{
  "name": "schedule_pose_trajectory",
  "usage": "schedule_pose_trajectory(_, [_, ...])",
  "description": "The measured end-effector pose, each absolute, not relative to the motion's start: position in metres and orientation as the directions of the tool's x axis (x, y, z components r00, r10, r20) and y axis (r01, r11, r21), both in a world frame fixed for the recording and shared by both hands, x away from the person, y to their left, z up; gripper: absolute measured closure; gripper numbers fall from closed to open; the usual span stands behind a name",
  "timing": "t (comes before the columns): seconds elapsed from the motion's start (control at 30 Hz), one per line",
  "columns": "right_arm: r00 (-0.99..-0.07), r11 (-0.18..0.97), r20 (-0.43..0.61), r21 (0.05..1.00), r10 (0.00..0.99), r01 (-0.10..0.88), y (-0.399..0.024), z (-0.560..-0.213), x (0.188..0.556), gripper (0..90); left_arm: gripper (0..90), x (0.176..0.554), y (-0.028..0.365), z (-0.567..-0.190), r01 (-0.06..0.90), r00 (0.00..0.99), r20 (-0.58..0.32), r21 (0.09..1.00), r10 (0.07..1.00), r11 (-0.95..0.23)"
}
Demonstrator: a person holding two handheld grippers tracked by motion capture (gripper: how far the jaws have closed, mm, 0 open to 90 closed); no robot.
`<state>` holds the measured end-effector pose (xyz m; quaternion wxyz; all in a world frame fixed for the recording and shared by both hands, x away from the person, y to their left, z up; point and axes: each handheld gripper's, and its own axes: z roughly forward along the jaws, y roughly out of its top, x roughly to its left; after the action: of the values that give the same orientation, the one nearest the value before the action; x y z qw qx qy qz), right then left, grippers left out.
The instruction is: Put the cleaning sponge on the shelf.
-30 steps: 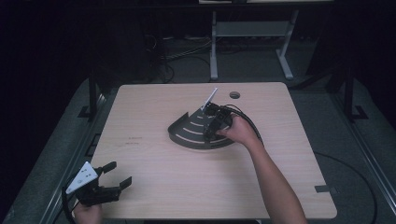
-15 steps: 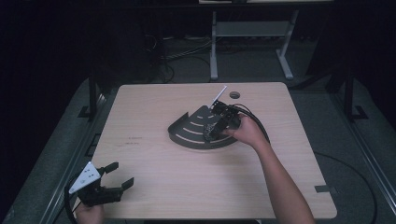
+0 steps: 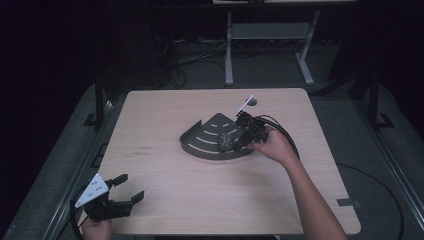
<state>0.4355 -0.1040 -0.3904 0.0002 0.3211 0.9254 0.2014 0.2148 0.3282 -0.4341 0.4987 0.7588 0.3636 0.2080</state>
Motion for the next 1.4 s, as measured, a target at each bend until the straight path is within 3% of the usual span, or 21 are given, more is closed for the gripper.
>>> schedule_pose_trajectory(1.4, [-0.793,0.706,0.117,0.393,0.598,0.59,-0.16,-0.409,0.364,17.5,13.3,0.214,0.329,-0.435,0.348,0.645,-0.042,0.905,0.763,-0.244])
